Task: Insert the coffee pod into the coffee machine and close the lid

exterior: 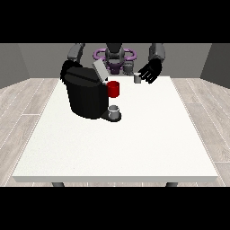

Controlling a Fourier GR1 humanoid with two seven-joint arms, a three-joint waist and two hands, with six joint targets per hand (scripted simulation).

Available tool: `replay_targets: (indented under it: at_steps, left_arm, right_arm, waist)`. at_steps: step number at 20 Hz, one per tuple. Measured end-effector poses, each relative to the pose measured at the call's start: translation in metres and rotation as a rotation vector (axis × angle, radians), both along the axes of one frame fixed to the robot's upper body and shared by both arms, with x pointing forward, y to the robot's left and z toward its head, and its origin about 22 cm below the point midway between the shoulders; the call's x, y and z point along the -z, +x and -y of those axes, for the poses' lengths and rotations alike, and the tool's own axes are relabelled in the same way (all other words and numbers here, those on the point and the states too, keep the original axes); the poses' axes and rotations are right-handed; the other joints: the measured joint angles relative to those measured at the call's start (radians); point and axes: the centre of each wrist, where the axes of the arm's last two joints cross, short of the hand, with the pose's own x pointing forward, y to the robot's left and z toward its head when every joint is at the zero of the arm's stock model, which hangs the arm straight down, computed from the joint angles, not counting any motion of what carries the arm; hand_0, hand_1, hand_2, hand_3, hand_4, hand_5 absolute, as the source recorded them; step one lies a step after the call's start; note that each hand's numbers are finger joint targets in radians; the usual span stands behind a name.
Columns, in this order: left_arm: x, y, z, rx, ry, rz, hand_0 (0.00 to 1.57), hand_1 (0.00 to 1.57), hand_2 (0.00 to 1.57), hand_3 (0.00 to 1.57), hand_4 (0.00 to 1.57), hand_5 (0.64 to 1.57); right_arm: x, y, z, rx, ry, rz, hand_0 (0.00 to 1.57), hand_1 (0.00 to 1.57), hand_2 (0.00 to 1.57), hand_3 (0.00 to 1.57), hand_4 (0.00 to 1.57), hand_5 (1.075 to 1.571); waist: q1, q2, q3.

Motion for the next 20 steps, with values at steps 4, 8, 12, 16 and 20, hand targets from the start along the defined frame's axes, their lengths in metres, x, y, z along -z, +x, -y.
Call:
replay_targets:
  at_steps: [4, 8, 12, 16, 20]
  left_arm:
    - [-0.027, 0.01, -0.004, -0.01, -0.012, 0.035, 1.27, 1.27, 1.34, 1.29, 0.55, 1.571]
    - [-0.065, 0.022, -0.009, -0.026, -0.015, 0.078, 1.01, 1.01, 1.2, 1.22, 0.54, 1.571]
    - [-0.102, 0.031, -0.014, -0.075, -0.018, 0.142, 1.27, 1.27, 1.31, 1.24, 0.51, 1.571]
    - [-0.125, 0.035, -0.023, -0.113, -0.044, 0.169, 1.26, 1.26, 1.29, 1.22, 0.47, 1.571]
    - [-0.145, 0.038, -0.027, -0.121, -0.054, 0.203, 1.28, 1.28, 1.34, 1.28, 0.52, 1.571]
  right_arm:
    - [-0.006, 0.004, -0.008, -0.034, -0.002, 0.031, 0.0, 0.0, 0.0, 0.0, 0.47, 1.571]
    - [-0.012, 0.01, -0.017, -0.064, 0.004, 0.071, 0.0, 0.0, 0.0, 0.0, 0.48, 1.571]
    - [-0.029, 0.018, -0.033, -0.106, 0.003, 0.113, 0.0, 0.0, 0.0, 0.0, 0.49, 1.571]
    - [-0.038, 0.017, -0.035, -0.137, 0.005, 0.152, 0.0, 0.0, 0.0, 0.0, 0.53, 1.571]
    - [-0.05, 0.019, -0.043, -0.159, -0.01, 0.18, 0.0, 0.0, 0.0, 0.0, 0.51, 1.571]
  waist:
    - [-0.028, 0.023, -0.0002]
    - [-0.052, 0.053, -0.0001]
    - [-0.103, 0.087, -0.0002]
    - [-0.143, 0.109, -0.0001]
    - [-0.179, 0.134, -0.0004]
